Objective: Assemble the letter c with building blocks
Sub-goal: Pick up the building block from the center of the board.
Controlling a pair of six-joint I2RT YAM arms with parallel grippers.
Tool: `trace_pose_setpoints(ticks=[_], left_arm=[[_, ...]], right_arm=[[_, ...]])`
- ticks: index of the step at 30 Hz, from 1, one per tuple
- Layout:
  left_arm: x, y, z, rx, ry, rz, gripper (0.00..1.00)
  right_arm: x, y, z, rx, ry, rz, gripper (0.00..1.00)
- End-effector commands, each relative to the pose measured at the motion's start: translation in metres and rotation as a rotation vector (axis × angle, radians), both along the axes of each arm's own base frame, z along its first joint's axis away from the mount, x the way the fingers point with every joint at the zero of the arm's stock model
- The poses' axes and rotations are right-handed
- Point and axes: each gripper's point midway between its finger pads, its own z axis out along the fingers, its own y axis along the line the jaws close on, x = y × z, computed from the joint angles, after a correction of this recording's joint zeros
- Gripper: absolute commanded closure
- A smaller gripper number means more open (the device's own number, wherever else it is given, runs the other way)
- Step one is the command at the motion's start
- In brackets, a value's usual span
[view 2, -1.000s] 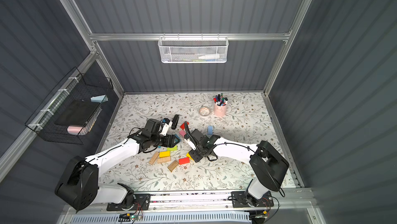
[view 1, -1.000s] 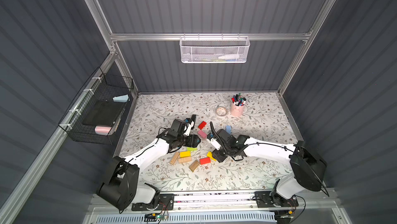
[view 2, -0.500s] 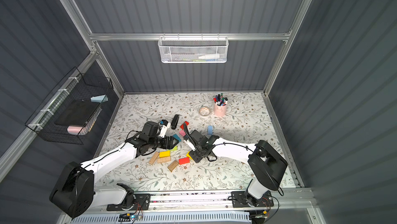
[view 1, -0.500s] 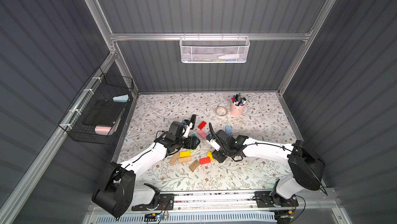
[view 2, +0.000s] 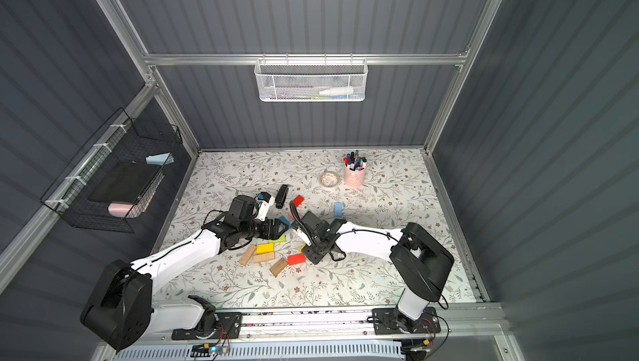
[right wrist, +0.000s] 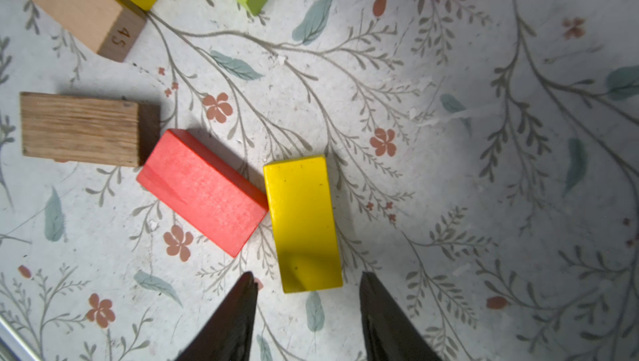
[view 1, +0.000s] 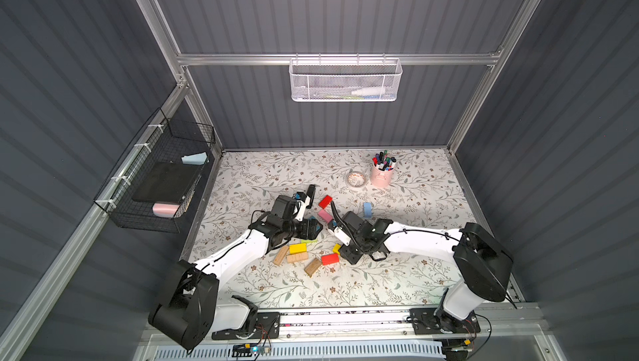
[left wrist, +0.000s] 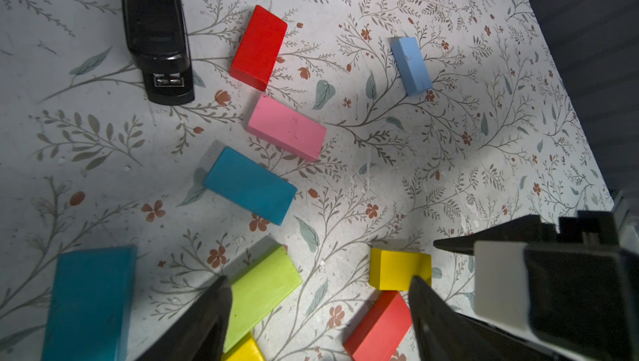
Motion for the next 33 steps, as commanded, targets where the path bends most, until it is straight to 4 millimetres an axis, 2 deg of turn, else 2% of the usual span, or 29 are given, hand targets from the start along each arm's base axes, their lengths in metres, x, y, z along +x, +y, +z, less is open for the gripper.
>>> trace_pose_setpoints(ticks=[1,16,28,33], left_arm=[[-0.002,-0.001,-0.006,0.001,0.01,-0.011,0.21],[-0.002,-0.001,-0.016,0.009,0.022,-0.021,0.21],[-0.004,0.0,-0.018,0.015,0.019,-0.03,0.21],[-0.005,0.002,-0.016,0.011,-0.002,-0.024,0.21]], right_arm=[[0.002,0.001,0.0,-0.022,-0.013,0.021,0.5],[-0.001,0.004,-0.014,-0.037,0.017,0.043,0.54],[-0.001,0.006,-0.018,-0.036,0.012,0.063,0.65],[-0.002,0.005,-0.015,-0.027,0.01,0.06,0.74]])
